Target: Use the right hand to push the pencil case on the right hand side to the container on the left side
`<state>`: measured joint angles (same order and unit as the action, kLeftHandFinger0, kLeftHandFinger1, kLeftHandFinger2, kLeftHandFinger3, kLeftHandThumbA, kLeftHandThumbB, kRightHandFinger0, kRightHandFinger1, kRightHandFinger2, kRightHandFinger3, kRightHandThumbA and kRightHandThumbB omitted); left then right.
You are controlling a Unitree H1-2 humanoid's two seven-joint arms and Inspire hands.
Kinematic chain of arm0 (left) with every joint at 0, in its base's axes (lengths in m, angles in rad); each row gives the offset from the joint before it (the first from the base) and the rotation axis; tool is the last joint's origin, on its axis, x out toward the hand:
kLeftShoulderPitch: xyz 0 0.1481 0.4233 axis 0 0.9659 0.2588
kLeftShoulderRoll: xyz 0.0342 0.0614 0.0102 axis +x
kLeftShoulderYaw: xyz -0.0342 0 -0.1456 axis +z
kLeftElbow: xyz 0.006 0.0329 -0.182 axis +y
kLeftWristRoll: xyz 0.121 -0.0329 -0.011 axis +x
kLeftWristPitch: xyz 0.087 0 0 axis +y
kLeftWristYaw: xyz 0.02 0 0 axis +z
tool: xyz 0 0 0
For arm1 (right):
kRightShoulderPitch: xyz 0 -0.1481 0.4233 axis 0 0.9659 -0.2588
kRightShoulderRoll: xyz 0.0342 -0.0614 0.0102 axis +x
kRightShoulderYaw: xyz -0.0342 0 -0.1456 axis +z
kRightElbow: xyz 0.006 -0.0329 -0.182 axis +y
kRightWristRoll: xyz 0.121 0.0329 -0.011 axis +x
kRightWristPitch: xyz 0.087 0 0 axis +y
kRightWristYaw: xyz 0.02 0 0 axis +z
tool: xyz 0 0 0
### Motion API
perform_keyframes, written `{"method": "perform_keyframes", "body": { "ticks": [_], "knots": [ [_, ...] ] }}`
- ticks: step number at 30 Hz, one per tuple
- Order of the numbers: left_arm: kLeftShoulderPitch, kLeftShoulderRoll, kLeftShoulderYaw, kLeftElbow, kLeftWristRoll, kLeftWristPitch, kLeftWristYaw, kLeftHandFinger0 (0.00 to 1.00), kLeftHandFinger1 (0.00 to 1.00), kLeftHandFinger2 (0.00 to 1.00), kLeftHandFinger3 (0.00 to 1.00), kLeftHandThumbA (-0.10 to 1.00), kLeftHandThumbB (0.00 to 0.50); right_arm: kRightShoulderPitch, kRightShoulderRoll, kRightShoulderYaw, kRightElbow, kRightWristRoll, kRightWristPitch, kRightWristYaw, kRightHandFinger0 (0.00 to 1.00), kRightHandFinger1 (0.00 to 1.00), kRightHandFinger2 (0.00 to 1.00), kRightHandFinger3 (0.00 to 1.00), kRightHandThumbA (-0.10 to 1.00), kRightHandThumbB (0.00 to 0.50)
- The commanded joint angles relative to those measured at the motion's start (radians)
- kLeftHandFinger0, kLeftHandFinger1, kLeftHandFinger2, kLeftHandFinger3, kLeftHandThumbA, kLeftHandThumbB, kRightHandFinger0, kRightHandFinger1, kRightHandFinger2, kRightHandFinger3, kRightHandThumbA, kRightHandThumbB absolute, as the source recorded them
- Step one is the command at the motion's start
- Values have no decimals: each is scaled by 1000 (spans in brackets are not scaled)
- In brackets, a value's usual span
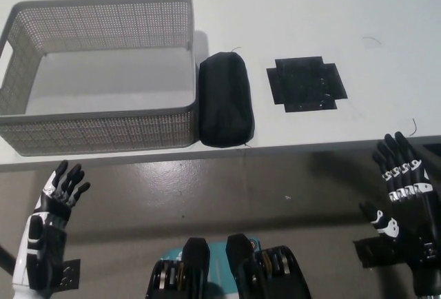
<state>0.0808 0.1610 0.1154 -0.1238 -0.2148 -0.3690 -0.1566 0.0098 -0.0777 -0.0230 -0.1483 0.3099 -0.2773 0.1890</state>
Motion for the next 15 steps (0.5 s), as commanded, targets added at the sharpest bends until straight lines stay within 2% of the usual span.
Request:
{"method": "perform_keyframes", "body": {
  "ticks": [1,5,9,15],
  "knots": [
    [5,0,13,-6,-3,-24,11,1000,1000,1000,1000,1000,424,10,-5,4,-11,-5,-35,18,1000,1000,1000,1000,1000,325],
    [17,-7,11,-16,-4,-20,12,1000,1000,1000,1000,1000,427,33,-11,8,-16,-11,-32,22,1000,1000,1000,1000,1000,331],
    [26,-13,14,-17,1,-29,16,1000,1000,1000,1000,1000,423,52,-11,18,-29,-23,-19,21,1000,1000,1000,1000,1000,364],
    [42,-18,11,-8,-8,-36,8,1000,1000,1000,1000,1000,426,134,-2,42,-57,-21,-12,21,1000,1000,1000,1000,1000,353]
  ]
}}
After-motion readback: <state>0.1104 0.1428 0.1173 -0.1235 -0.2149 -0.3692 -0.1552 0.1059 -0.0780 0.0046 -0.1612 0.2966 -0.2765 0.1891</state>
